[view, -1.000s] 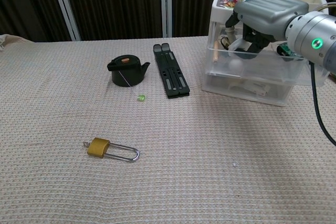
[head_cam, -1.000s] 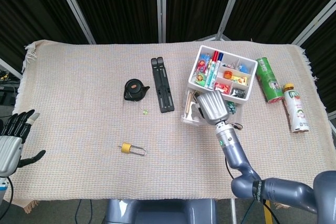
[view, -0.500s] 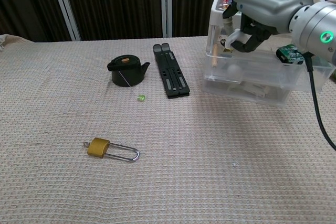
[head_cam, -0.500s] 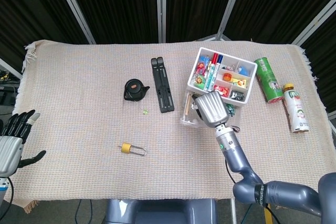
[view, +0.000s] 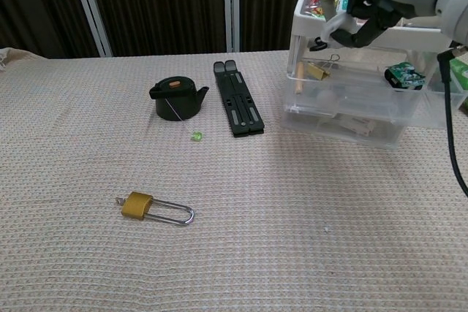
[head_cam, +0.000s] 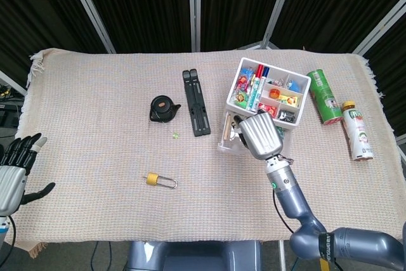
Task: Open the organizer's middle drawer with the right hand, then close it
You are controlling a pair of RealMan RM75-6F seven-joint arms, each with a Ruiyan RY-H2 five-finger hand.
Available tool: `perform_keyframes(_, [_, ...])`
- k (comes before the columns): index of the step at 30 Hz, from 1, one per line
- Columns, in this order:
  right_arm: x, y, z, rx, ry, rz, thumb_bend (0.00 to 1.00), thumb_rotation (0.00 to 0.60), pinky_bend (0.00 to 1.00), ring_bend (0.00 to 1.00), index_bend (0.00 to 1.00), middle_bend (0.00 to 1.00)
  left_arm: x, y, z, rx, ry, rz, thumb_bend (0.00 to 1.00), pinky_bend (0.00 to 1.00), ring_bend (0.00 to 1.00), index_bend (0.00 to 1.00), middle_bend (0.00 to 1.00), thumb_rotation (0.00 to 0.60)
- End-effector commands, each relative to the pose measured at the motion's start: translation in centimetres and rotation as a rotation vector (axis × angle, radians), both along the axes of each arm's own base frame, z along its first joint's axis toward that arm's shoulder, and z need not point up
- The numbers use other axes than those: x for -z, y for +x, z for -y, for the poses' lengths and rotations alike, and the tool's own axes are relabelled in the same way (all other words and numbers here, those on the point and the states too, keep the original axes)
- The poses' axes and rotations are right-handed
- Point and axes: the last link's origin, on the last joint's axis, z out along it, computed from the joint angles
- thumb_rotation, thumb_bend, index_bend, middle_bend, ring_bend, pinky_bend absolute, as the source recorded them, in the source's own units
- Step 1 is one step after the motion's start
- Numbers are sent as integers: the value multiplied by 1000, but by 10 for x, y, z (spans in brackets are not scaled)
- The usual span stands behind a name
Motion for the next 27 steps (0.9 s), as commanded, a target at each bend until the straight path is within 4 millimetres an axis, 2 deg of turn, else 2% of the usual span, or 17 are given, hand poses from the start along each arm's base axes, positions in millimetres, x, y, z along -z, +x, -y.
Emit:
perform_keyframes(1, [-8, -2, -4, 1, -20, 7, 344, 600, 676, 1000, 610, 1000, -1, 1, 1, 3, 2, 2, 201, 0, 0, 0, 0, 600])
perform_keyframes(8, [-29, -9, -10, 6, -74, 18, 344, 600, 676, 1000, 609, 1000, -1, 2, 2, 8, 4, 2, 201, 0, 0, 0, 0, 600])
perform_keyframes(13, [-52, -22, -17, 28, -129, 30, 344, 600, 676, 1000, 606, 1000, -2, 2, 4, 12, 14, 5, 201, 0, 0, 0, 0, 600])
perform_keyframes(18, [-76, -43, -23, 67, -187, 41, 343, 600, 676, 1000, 604, 1000, -3, 4, 5, 17, 18, 5, 201, 0, 0, 0, 0, 600])
perform_keyframes(27, [-109, -95, -30, 186, -262, 82, 343, 600, 675, 1000, 599, 1000, -1, 6, 8, 23, 14, -3, 201, 0, 0, 0, 0, 600])
